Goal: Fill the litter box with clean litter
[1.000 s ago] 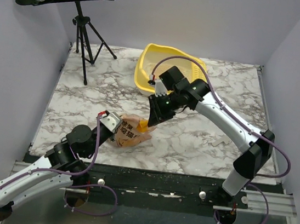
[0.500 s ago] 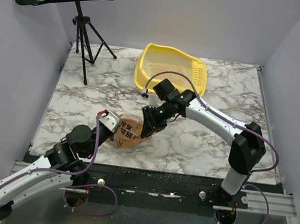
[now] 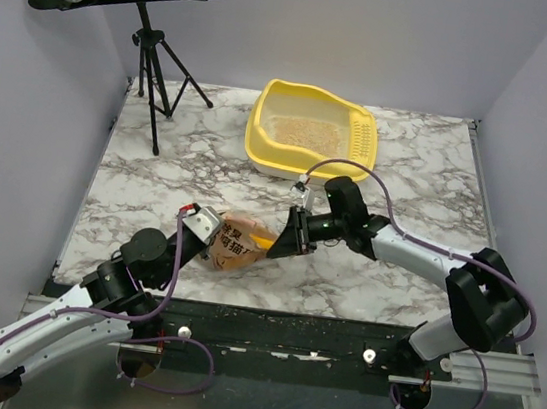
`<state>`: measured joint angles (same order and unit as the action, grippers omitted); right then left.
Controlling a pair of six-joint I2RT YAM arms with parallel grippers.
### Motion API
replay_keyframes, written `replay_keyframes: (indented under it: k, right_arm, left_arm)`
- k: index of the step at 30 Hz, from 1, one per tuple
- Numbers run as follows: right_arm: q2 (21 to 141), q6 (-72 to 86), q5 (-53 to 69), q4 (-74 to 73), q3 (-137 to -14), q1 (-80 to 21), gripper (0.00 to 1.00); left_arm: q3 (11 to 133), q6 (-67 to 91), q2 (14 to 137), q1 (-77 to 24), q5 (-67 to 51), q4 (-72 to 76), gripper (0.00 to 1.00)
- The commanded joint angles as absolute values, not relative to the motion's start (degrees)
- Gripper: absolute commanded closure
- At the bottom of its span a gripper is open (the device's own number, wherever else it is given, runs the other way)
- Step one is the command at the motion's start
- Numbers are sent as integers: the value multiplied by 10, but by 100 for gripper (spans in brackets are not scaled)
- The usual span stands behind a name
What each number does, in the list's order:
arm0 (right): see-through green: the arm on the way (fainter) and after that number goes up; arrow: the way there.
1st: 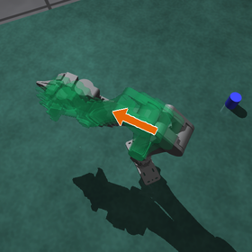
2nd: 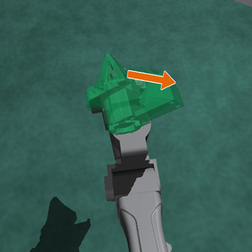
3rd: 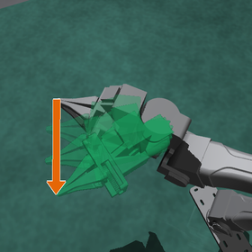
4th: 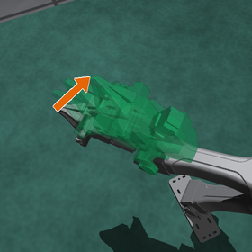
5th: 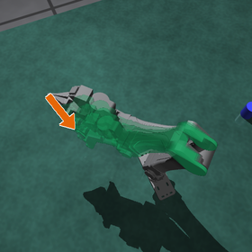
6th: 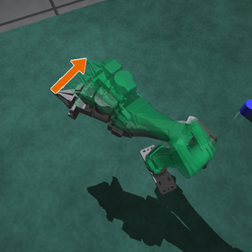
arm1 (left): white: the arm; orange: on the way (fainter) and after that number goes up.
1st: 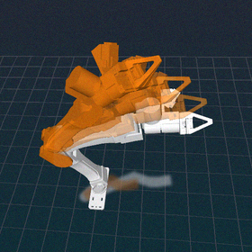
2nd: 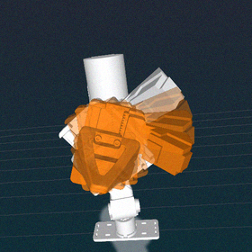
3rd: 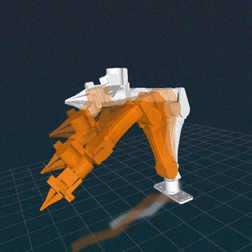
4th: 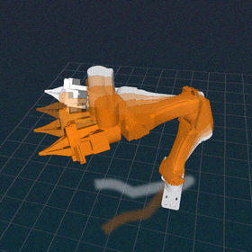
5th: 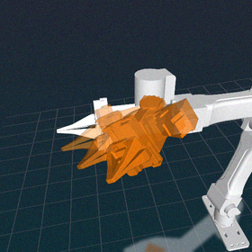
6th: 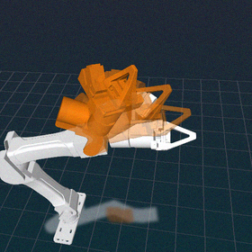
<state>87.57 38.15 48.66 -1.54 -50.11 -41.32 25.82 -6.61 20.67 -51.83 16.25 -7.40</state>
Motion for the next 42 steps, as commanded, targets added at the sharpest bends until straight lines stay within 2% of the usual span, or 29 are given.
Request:
replay_keyframes:
  k: [1,13,26,42]
  right_arm:
    - [882,460,573,188,-430,-395,99]
    - [889,607,616,494,-344,-374,99]
    - [832,712,595,654,-226,-337,100]
    - [745,816,555,664,-133,-304,99]
  left_arm:
    - [265,-76,197,-518,145,-3,100]
    - [250,-88,191,-518,95,24,100]
    - [236,-96,181,-518,72,39,100]
    - [214,-118,180,-518,55,56,100]
